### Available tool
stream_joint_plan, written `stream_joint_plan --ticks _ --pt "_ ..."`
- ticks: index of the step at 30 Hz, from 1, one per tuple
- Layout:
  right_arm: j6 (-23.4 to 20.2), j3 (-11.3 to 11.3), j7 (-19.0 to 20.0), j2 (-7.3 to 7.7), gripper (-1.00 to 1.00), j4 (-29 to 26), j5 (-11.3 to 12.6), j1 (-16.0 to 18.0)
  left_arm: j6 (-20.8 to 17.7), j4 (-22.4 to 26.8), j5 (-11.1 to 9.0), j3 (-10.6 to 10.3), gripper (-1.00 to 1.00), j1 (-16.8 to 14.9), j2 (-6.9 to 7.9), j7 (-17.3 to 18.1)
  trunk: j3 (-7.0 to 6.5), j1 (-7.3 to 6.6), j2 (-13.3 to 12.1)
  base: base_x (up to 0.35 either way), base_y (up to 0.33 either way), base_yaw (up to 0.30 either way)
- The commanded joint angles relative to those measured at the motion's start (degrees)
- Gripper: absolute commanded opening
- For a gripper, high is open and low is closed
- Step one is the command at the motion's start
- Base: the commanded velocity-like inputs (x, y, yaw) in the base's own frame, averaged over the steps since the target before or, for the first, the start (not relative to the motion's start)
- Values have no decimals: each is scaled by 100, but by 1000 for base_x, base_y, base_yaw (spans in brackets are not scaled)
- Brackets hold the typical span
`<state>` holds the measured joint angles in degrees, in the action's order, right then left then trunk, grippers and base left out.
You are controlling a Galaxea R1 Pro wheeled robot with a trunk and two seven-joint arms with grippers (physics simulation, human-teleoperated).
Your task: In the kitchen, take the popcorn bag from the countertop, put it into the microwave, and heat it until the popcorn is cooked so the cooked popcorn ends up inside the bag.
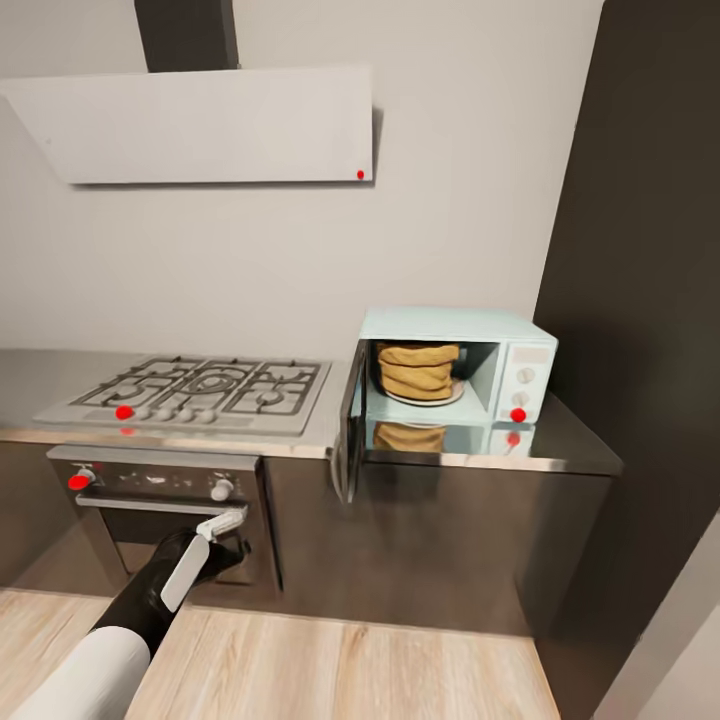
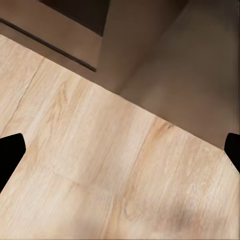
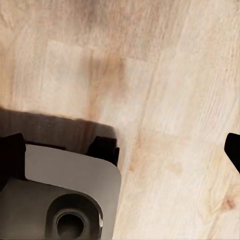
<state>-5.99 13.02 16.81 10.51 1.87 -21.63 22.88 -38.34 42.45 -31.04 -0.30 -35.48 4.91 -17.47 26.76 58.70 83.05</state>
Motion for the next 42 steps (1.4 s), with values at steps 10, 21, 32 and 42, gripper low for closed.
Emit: stream_joint_plan --ticks 10,21,32,42 --pt "-72 50 -455 -231 100 13 -41 6 0 165 -60 10 100 -2 -10 118 6 3 3 321 0 -201" --pt "-8 50 -486 -225 100 7 -43 6 -57 1248 -60 -13 100 -2 -8 2006 6 3 3 36 0 -44" --pt "-26 52 -495 -230 100 15 -34 6 -37 1463 5 -184 100 -2 -423 3300 6 3 3 0 0 -153" --pt "-38 52 -495 -224 100 15 -34 6 1 1582 13 -848 100 -2 -605 3271 6 3 3 0 0 -286"
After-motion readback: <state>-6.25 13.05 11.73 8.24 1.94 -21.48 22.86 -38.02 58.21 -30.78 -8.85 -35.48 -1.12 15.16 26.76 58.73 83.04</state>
